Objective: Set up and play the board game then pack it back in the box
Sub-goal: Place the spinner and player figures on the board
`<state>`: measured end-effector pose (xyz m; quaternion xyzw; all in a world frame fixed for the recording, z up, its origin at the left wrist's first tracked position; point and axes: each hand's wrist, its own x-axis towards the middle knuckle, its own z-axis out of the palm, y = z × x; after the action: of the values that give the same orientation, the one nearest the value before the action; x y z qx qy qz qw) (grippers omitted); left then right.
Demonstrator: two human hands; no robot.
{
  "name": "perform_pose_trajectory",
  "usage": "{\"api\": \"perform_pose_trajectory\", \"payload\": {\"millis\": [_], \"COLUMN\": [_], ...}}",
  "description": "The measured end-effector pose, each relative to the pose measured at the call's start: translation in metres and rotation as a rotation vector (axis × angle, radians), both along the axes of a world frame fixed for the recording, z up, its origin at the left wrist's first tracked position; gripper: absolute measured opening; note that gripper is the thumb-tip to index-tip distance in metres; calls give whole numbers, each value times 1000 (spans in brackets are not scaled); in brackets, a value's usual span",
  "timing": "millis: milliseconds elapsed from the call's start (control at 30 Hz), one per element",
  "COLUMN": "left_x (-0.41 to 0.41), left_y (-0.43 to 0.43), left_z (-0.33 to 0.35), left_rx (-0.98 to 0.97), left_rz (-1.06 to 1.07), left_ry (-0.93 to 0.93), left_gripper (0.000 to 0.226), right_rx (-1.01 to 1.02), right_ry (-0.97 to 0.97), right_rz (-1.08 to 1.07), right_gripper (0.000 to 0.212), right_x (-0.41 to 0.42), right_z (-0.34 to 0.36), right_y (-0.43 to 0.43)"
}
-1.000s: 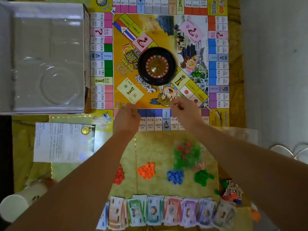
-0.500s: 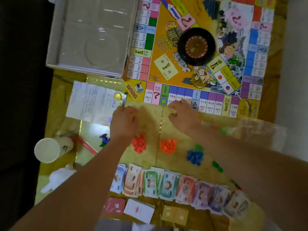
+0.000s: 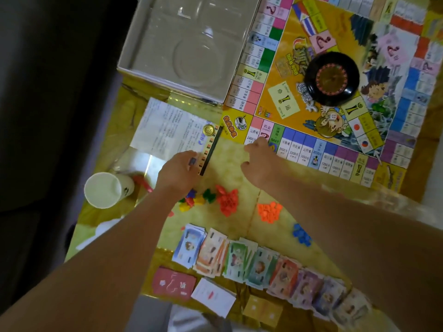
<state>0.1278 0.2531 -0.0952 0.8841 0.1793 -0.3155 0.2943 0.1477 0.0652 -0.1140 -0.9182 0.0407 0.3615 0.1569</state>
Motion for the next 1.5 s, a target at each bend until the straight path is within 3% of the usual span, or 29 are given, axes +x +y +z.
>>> {"api": "perform_pose_trajectory", "payload": {"millis": [200,333,433,533,633,833,1000,1100,1367,1500], "left_x": [-1,-3,-6,-17,-35,-88,-135,-155,-192,-203], "left_y": [-1,-1,-13,-45,-89,-181,-247,-282,-350,-363], "left_z": [-13,-13,-7,0,5,10,8,2,-21,-31], "left_rx": [70,83,149,66,-95,-167,-269,-292,-193,-94], "left_rz": [-119,-262,-316,-426,-538,-853,-954,-1015,-1186,-1210], "left_ry": [-114,-97,-227,-282,-179,-102,-119,-160,-260,-286], "left_gripper": [36,43,49,46,32,25,18,18,33,26], "right_rx": [-31,138,220,280,340,183,-61,-97,-12,44], "right_ry": [-75,-232,-309,-290,-252,-197,-184,-176,-119,-152], "right_rz": [-113,-369,-493,-625,-770,-946,-1116,-1231,-1076,-1033], "right_gripper": [50,45,36,25,20,14,16,18,38,47], "right_x": [-7,-34,-59,-90,-123,-206,-273,-302,-328,-334], "right_z": [-7,-5,8,17,20,30,31,24,-4,-10], "right_y": [7,9,3,-19,-50,-138,-209,-240,-268,-275]}}
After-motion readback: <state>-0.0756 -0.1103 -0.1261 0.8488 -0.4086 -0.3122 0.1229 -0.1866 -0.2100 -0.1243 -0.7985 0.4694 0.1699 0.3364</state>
